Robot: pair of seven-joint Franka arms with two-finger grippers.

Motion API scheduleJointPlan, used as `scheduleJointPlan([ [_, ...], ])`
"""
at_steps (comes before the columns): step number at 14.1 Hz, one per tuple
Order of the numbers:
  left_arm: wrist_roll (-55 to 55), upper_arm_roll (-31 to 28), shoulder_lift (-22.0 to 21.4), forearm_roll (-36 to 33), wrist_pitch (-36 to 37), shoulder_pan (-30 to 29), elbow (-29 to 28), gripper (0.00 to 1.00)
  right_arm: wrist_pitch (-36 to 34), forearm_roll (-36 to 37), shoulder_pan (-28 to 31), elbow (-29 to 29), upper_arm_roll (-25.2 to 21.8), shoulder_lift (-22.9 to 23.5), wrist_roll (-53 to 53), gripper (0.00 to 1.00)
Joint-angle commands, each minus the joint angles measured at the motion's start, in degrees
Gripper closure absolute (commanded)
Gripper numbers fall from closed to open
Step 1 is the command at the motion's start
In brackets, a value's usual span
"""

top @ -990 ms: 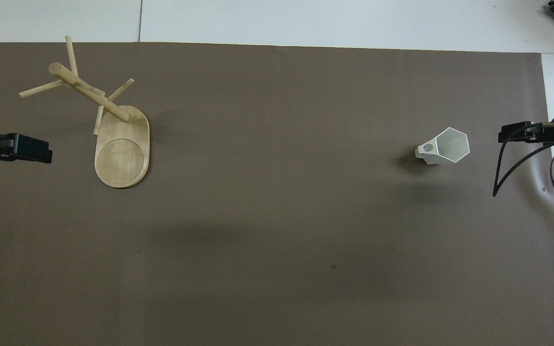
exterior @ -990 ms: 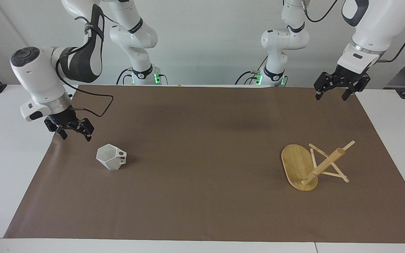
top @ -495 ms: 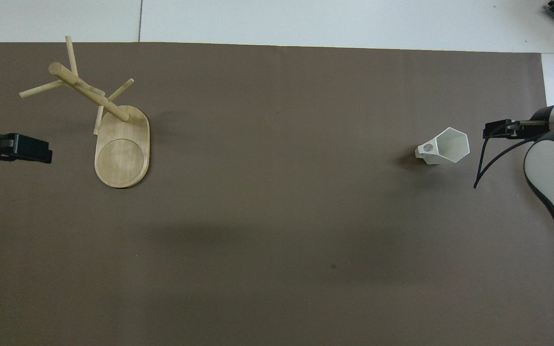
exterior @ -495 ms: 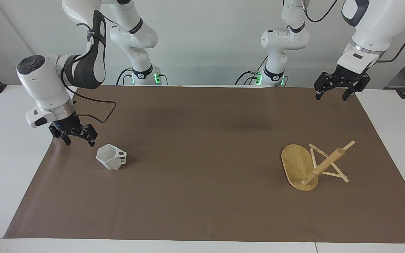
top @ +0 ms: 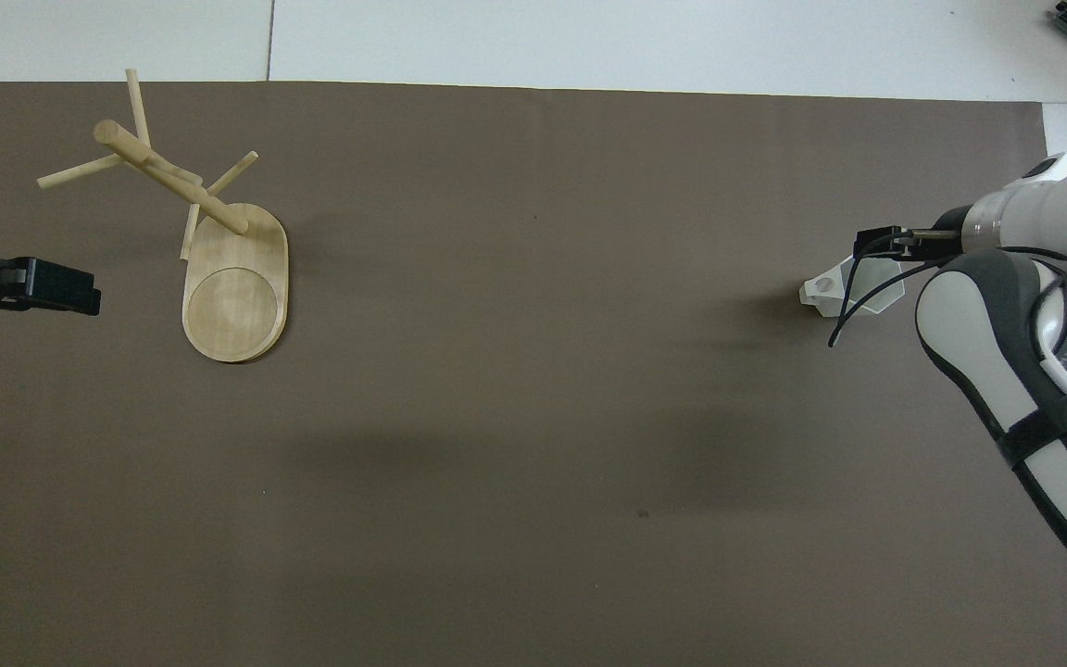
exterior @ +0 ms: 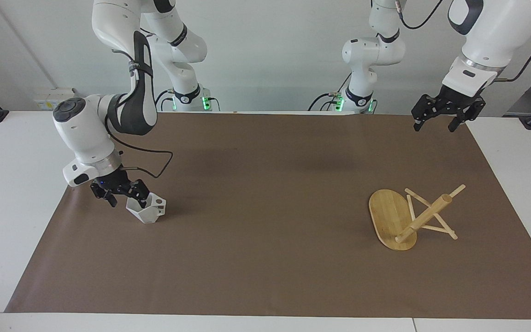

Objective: Hang cup on rack
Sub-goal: 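Move the right gripper toward the white cup and grasp its base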

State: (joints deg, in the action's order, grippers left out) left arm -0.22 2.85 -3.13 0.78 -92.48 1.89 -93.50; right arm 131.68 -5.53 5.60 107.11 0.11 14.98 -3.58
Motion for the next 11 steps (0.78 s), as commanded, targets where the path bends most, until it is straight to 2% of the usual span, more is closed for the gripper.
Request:
scheduleJointPlan([
  [1, -0.4, 0.31, -1.44, -0.69, -0.59, -0.05, -1.68, 0.0, 0.78, -0.71, 0.38, 0.82, 0.06, -0.47, -0.54, 0.0],
  [5, -0.48, 0.93, -1.79, -0.51, -0.16, 0.74, -2.21, 0.0, 0.16, -0.71, 2.04, 0.73, 0.06, -0.56, -4.85, 0.0],
  [8, -0.66, 0.84, -2.76, -0.51, 0.2, 1.18, -4.14, 0.0, -0.19, -0.71, 2.75, 1.43, 0.06, -0.82, -7.84, 0.0],
  [11, -2.15, 0.84, -3.81, -0.34, -2.43, 1.01, -7.12, 0.0, -0.19, -0.71, 2.66, 2.83, 0.06, -1.26, -8.02, 0.0],
])
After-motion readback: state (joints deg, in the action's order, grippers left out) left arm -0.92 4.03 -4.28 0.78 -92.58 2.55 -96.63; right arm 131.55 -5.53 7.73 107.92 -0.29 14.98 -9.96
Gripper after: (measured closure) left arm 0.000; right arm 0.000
